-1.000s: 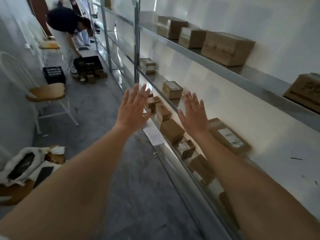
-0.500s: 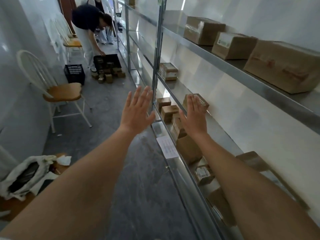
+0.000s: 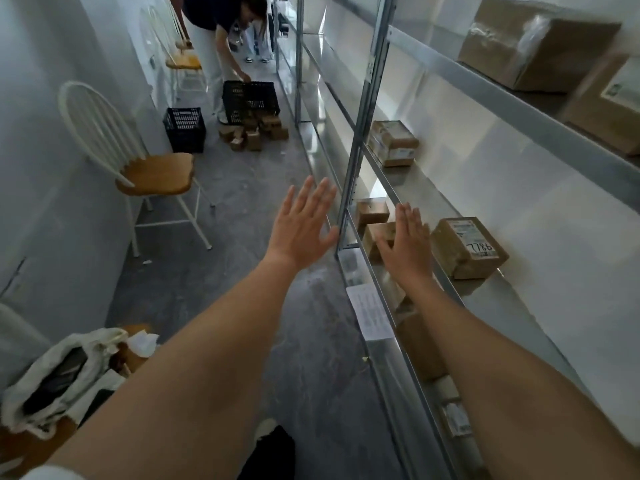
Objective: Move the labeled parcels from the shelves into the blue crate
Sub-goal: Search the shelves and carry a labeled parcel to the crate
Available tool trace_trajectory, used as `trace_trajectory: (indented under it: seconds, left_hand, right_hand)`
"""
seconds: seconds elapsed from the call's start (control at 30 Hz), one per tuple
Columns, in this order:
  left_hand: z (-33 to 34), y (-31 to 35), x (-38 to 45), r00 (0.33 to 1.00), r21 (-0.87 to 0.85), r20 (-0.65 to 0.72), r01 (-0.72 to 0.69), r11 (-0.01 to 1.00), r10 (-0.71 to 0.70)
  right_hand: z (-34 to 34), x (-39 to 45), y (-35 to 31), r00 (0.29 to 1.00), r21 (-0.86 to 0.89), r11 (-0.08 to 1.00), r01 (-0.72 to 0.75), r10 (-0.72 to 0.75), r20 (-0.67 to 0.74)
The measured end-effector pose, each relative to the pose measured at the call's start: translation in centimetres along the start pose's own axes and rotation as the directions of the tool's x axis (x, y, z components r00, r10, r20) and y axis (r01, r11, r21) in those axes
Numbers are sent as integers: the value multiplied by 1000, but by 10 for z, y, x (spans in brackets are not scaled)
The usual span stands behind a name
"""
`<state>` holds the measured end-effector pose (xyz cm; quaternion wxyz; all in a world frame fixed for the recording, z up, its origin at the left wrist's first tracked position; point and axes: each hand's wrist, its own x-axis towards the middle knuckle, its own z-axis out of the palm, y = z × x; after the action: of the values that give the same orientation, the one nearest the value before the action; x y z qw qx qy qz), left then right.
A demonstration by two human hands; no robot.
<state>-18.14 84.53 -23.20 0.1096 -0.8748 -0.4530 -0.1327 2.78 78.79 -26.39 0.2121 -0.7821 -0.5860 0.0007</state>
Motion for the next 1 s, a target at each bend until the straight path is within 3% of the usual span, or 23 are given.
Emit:
trace_trajectory:
  seconds: [0.37, 0.67, 1.0]
  left_hand:
    - [88, -97, 149, 989, -77, 104, -100, 992, 107]
    - [171, -117, 276, 959, -100, 169, -215, 972, 229]
    - [266, -134, 372, 901, -154, 288, -292, 944, 325]
  right_hand:
    - [74, 150, -21, 988, -206, 967, -150, 151, -9]
    - [159, 265, -16, 943, -2, 943, -333, 333, 24]
    - [230, 352, 17, 887, 97, 896, -434, 406, 220]
